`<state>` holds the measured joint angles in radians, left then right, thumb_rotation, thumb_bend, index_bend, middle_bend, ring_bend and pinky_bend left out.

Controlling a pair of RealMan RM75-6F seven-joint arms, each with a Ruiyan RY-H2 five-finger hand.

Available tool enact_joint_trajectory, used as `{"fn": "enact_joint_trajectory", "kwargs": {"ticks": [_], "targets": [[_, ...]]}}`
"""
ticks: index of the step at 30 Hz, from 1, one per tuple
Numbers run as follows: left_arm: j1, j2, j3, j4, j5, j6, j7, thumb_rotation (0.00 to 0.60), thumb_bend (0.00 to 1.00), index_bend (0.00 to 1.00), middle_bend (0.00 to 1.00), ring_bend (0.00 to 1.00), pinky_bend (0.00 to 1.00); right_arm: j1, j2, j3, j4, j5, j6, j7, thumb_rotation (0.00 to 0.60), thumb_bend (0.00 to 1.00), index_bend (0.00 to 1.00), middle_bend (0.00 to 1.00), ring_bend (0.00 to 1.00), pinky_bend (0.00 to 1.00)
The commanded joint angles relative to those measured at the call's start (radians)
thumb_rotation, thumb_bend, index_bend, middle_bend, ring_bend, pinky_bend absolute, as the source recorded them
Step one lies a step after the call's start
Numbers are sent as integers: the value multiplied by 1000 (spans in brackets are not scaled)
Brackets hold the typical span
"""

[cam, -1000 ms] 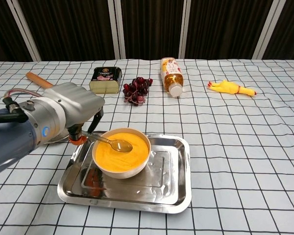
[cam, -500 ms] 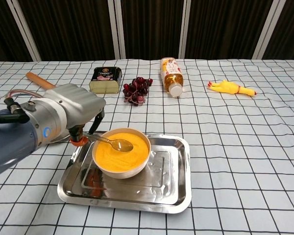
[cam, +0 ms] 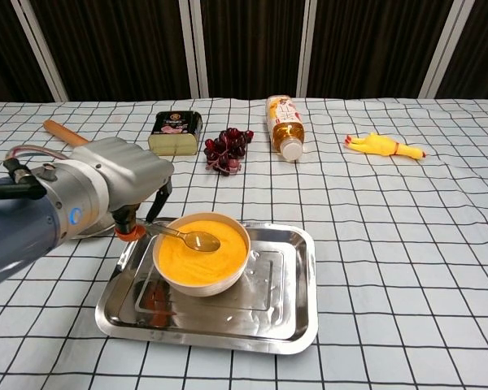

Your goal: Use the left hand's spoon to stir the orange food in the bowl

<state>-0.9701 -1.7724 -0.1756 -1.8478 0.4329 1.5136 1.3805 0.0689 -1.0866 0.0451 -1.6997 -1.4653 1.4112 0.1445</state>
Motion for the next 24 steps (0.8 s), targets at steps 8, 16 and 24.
{"fn": "enact_joint_trajectory", "kwargs": {"ticks": [8, 16, 24], "targets": [[-2, 6, 5, -4, 10, 6, -6, 600, 549, 582, 1000, 1000, 1000, 0, 0, 0, -2, 0, -1, -2, 600, 339, 0, 0, 0, 0], [-3, 26, 30, -7, 82, 15, -17, 600, 556, 727, 1000, 1000, 1000, 0, 1, 0, -2, 2, -1, -2, 600, 338, 0, 0, 0, 0], [-22, 61, 99, -1, 211, 18, 22, 600, 556, 771, 1000, 1000, 1000, 0, 1, 1, -2, 1, 0, -1, 600, 338, 0, 0, 0, 0]]}}
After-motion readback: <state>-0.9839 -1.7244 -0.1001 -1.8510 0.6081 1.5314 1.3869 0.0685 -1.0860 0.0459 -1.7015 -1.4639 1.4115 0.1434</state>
